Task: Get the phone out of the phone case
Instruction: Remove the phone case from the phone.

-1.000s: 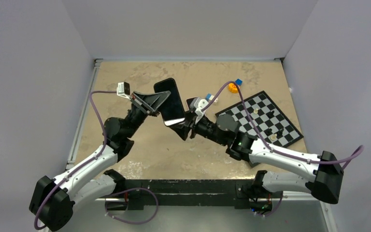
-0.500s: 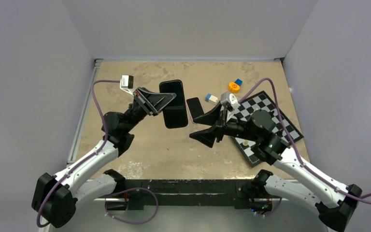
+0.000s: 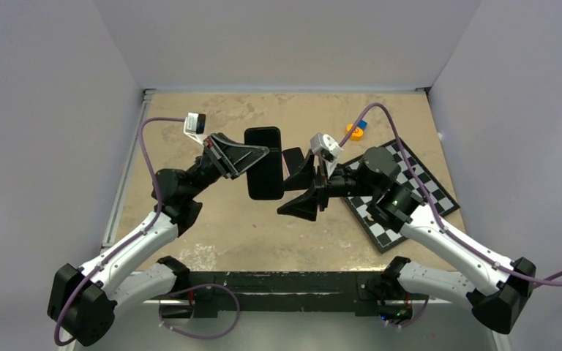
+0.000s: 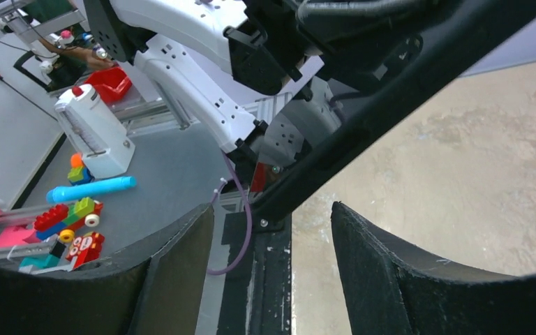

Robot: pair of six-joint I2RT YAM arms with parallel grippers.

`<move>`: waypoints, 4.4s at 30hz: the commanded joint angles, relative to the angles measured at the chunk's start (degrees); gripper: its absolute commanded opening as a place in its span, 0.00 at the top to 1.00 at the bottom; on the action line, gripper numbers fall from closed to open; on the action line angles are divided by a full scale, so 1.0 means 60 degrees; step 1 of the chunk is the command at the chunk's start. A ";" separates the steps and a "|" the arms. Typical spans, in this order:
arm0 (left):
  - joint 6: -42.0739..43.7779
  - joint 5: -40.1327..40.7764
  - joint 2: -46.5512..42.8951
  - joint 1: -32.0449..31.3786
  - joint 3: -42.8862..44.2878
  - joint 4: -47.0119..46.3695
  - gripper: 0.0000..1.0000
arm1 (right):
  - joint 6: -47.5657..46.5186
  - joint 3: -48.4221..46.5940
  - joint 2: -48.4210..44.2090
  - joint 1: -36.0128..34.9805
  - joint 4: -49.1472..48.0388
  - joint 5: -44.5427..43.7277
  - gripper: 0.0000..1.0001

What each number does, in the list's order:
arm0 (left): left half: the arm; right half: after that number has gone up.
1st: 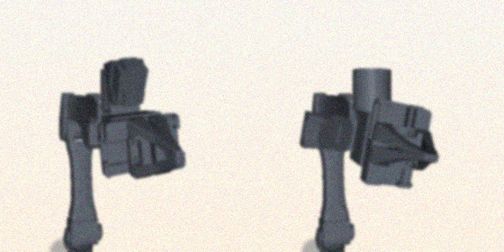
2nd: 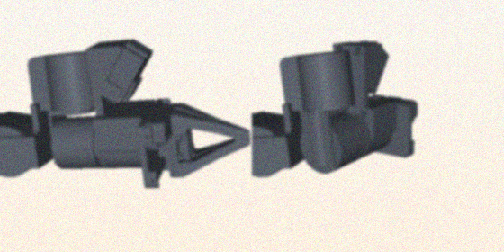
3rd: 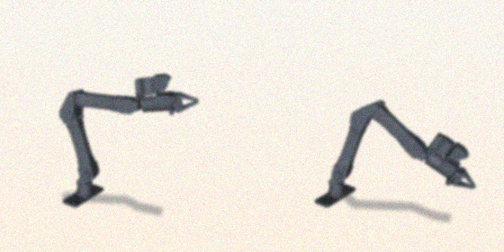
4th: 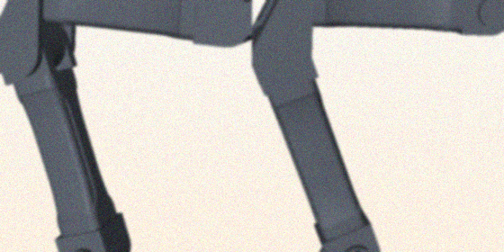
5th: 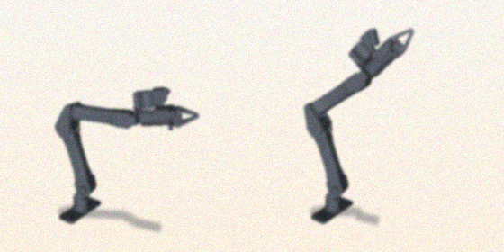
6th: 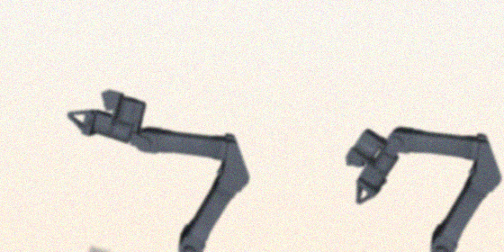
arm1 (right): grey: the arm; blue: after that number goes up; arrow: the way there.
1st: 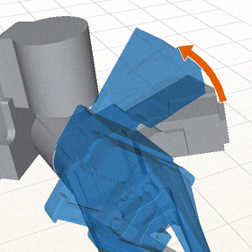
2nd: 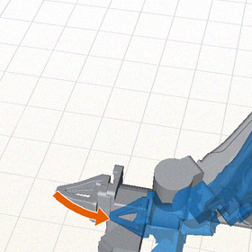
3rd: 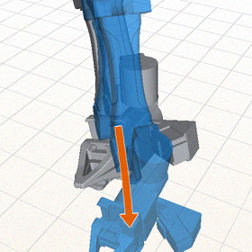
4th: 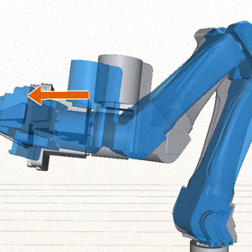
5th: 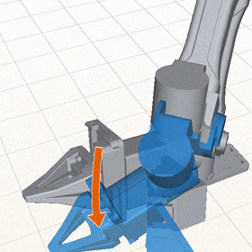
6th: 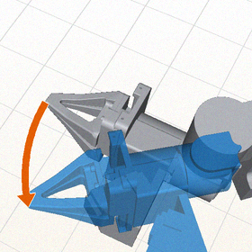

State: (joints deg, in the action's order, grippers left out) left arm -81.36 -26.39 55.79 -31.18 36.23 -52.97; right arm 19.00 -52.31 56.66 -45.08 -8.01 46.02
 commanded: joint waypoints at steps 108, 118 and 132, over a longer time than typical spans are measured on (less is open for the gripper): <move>0.0274 0.0555 -0.0435 -0.0131 -0.0077 -0.0326 1.00 | 0.4292 -0.1062 0.1942 -0.0104 -0.0618 -0.1657 0.66; 0.0726 0.1152 -0.0861 -0.0208 -0.0384 -0.0467 1.00 | 0.5760 -0.0943 0.2135 -0.0045 -0.1515 -0.1630 0.64; -0.0788 0.1684 -0.0386 -0.0402 -0.0504 -0.1889 1.00 | 0.4349 -0.1645 0.2896 -0.0060 0.1032 -0.3338 0.60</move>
State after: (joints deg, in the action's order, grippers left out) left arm -80.99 -13.23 56.29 -30.06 31.00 -55.33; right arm 50.74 -59.18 69.30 -44.49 -12.40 35.48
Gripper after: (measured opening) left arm 0.191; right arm 0.394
